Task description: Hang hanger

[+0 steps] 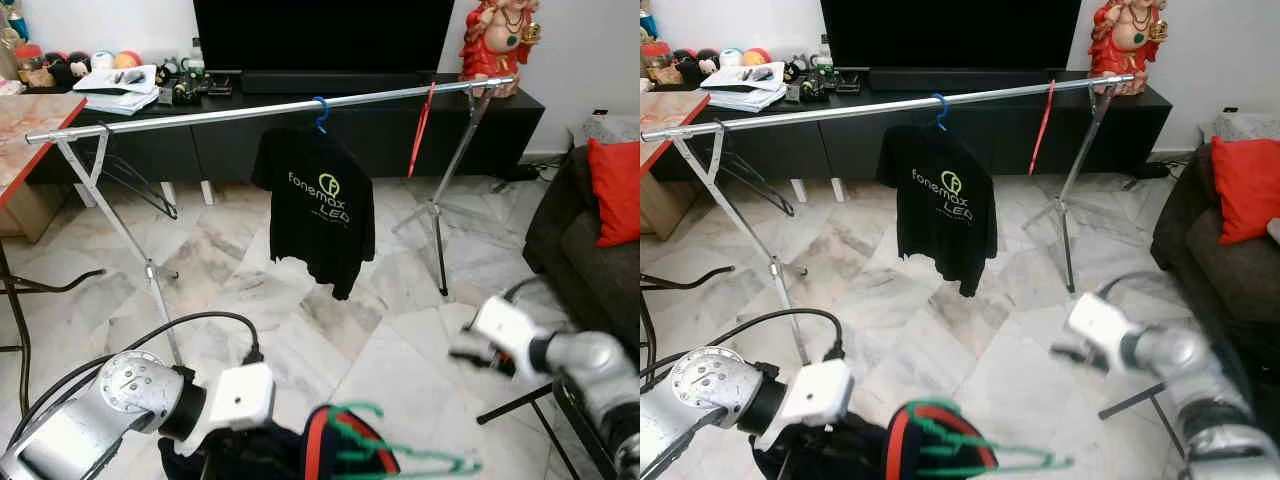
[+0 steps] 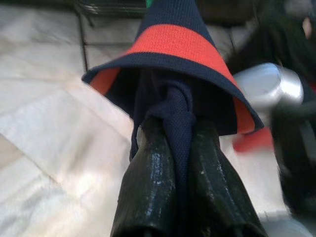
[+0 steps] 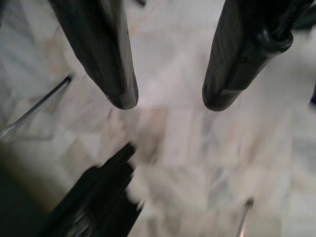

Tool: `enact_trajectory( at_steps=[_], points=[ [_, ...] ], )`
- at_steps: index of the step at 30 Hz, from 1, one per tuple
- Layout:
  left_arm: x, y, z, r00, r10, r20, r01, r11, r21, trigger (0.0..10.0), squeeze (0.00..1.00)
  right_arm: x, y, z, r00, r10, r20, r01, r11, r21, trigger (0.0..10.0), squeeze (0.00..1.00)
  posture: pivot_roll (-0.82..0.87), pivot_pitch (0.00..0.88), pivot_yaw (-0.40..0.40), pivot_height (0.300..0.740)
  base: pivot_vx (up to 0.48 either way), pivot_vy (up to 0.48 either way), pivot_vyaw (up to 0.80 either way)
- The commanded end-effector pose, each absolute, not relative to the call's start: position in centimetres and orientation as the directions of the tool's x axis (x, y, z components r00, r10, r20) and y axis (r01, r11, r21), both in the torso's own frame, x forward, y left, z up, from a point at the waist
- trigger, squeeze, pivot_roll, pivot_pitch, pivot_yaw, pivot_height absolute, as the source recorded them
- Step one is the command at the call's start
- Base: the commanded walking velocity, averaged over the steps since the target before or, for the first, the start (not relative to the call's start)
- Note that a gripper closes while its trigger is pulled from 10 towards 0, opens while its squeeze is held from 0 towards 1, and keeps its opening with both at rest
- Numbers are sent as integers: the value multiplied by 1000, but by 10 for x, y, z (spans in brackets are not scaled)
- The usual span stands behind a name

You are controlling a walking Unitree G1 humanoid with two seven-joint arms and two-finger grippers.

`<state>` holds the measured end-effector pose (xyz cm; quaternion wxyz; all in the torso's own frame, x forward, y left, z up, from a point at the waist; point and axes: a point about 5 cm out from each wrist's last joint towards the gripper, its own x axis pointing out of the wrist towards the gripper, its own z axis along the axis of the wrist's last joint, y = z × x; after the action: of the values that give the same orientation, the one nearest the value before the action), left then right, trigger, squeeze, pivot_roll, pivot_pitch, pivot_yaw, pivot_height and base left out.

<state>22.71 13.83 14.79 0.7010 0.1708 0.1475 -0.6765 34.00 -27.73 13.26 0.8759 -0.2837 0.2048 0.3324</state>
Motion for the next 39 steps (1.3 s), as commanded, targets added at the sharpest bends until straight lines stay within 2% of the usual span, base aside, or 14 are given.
enact_trajectory(
  at_steps=[1,4,6,7,9,10,12,15,18,25,26,28,33,39],
  points=[
    [232,137,156,85,-945,-317,996,75,42,10000,0,342,-272,140,677,533,-508,-725,602,-334,10000,0,-1,73,-45,740,0,0,0],
    [238,133,153,152,-970,-190,988,155,0,10000,0,345,-260,149,644,606,-467,-762,561,-324,10000,0,-6,73,-46,740,0,0,0],
    [248,131,149,259,-963,-72,964,263,-46,10000,0,346,-251,153,615,649,-447,-788,518,-333,10000,0,-11,72,-48,740,0,0,0],
    [248,131,149,259,-963,-72,964,263,-46,10000,0,346,-251,153,615,649,-447,-788,518,-333,10000,0,-11,72,-48,740,0,0,0],
    [262,132,145,413,-911,20,906,409,-107,10000,0,350,-245,161,629,670,-396,-777,522,-351,10000,0,-10,70,-52,740,0,0,0],
    [262,132,145,413,-911,20,906,409,-107,10000,0,350,-245,161,629,670,-396,-777,522,-351,10000,0,-10,70,-52,740,0,0,0],
    [277,138,136,572,-818,58,814,557,-168,10000,0,355,-245,168,682,648,-339,-729,572,-375,10000,0,-14,67,-54,740,0,0,0],
    [287,143,115,710,-704,-23,691,703,-169,10000,0,361,-254,170,785,540,-304,-619,662,-422,10000,0,-26,65,-60,740,0,0,0],
    [267,138,96,583,-797,-159,789,602,-124,10000,0,356,-262,153,816,445,-369,-575,686,-446,10000,0,-20,65,-61,740,0,0,0],
    [242,153,102,382,-907,-177,895,411,-173,10000,0,349,-259,126,800,385,-460,-586,667,-461,10000,0,-13,68,-60,740,0,0,0],
    [242,153,102,382,-907,-177,895,411,-173,10000,0,349,-259,126,800,385,-460,-586,667,-461,10000,0,-13,68,-60,740,0,0,0],
    [234,158,110,277,-941,-193,933,311,-182,10000,0,348,-251,117,784,403,-473,-608,655,-448,10000,0,-6,68,-60,740,0,0,0],
    [240,168,100,266,-881,-390,948,314,-62,10000,0,349,-233,130,714,566,-413,-700,593,-397,10000,0,-4,66,-57,740,0,0,0],
    [242,166,94,219,-872,-438,961,270,-58,10000,0,350,-218,155,571,715,-402,-812,423,-401,10000,0,-14,60,-57,740,0,0,0]
  ],
)
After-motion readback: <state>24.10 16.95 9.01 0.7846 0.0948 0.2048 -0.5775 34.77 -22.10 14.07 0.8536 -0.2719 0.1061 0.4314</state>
